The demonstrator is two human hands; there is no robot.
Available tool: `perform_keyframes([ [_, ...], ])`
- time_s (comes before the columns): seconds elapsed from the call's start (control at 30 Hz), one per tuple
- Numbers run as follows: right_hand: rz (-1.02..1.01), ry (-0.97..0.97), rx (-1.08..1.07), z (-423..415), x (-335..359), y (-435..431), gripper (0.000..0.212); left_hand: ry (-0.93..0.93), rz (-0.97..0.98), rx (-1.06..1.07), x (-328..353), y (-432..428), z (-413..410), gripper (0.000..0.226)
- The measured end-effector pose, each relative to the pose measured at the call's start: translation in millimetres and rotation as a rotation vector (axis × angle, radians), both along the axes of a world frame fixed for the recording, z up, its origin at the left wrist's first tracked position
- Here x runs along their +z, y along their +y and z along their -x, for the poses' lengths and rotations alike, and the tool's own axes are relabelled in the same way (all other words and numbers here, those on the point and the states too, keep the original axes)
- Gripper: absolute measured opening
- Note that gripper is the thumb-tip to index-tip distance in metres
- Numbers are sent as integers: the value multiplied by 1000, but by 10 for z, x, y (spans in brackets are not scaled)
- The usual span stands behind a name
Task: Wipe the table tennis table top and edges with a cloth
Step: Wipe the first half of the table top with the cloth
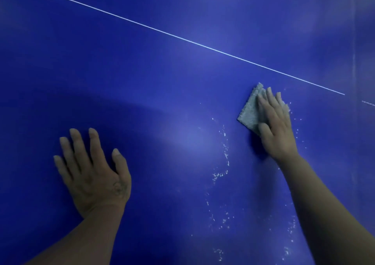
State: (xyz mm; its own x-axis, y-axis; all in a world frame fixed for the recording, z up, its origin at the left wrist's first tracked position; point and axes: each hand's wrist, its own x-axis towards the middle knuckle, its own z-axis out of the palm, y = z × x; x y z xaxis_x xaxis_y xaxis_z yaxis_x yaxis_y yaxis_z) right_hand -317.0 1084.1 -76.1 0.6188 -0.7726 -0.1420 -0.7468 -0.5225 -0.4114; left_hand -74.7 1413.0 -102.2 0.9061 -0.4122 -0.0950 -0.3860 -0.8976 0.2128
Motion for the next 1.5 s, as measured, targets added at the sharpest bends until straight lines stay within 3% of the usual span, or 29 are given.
perform_keyframes([
  [0.3,205,201,514,73,17,-519,73,-17,-8,2,-35,-6,4,74],
  [0.37,205,186,464,-72,-13,-537,74,-23,-4,6,-51,-4,8,73],
  [0.53,156,145,-56,-721,-189,-119,69,-41,10,11,-46,-8,13,73],
  [0.67,178,195,-247,-1244,-262,272,67,-48,-2,12,-24,-22,28,72],
  [0.8,227,165,-135,-1250,-251,773,74,-47,-5,12,-20,-14,28,73],
  [1.0,205,109,223,-306,-246,1699,65,-29,-5,10,14,-4,22,74],
  [1.13,269,97,375,-365,-248,1380,61,-30,11,5,11,11,13,73],
  [1.37,204,147,17,-808,-292,92,72,-78,33,-8,-34,6,28,71],
  [1.5,196,165,-142,-404,-297,374,72,-98,39,-11,-46,34,32,68],
])
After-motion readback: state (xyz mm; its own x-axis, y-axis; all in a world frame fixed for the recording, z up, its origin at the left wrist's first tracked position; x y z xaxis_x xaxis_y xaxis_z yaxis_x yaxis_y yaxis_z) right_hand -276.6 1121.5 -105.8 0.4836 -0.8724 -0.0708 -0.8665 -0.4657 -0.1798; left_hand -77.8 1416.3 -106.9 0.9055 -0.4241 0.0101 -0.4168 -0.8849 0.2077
